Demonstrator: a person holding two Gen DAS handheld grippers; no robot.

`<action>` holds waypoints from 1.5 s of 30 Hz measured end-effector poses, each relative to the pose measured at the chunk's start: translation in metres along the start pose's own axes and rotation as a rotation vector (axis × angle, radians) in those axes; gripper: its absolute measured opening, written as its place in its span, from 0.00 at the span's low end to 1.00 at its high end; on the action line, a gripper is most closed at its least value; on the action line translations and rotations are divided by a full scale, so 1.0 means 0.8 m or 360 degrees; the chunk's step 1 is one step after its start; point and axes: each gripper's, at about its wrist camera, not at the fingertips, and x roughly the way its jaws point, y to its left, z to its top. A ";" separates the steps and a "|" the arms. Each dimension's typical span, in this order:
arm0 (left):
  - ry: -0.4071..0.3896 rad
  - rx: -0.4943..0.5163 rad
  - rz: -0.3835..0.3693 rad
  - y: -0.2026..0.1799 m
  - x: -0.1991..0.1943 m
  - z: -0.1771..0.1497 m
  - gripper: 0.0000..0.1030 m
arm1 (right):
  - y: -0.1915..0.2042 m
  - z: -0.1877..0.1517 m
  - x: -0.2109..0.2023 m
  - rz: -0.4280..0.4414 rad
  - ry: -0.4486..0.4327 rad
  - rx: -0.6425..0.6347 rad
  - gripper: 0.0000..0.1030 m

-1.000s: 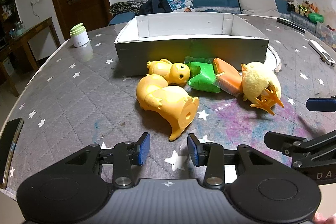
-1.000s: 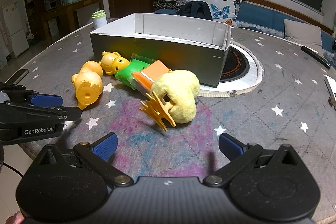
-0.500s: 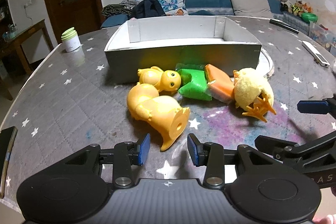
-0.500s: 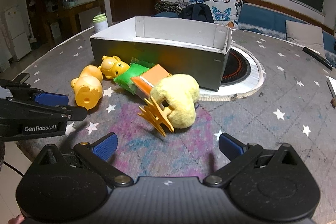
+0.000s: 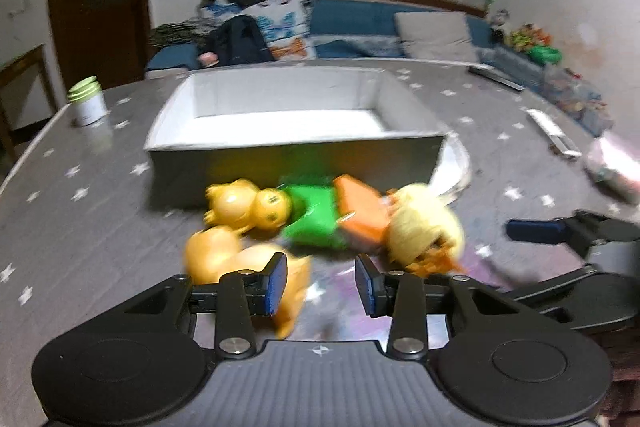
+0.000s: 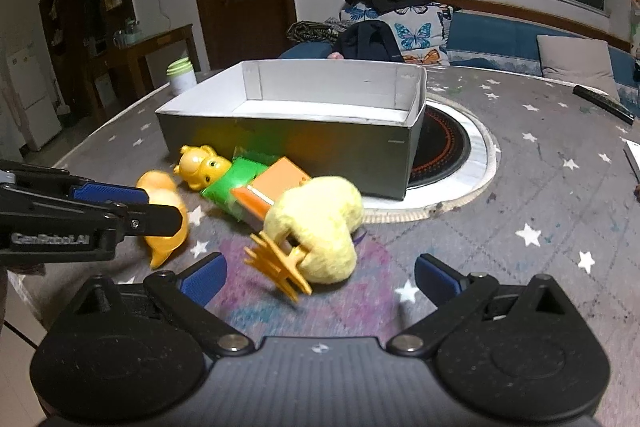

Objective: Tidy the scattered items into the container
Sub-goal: 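Move the left tool to the yellow plush chick and close on it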

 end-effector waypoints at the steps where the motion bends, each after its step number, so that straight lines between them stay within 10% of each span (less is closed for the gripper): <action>1: -0.0004 0.0001 -0.0035 -0.002 0.001 0.004 0.39 | -0.002 0.001 0.001 0.0006 -0.0001 0.0008 0.95; 15: 0.0140 -0.0038 -0.0425 -0.022 0.053 0.054 0.40 | -0.011 0.004 0.019 0.0088 0.0007 0.0060 0.78; 31: 0.0293 -0.0134 -0.0485 -0.009 0.097 0.061 0.41 | -0.019 0.009 0.038 0.0230 0.0016 0.0115 0.60; 45: 0.0133 -0.0163 -0.0533 -0.007 0.054 0.075 0.38 | -0.010 0.028 0.001 0.0206 -0.0125 0.0073 0.55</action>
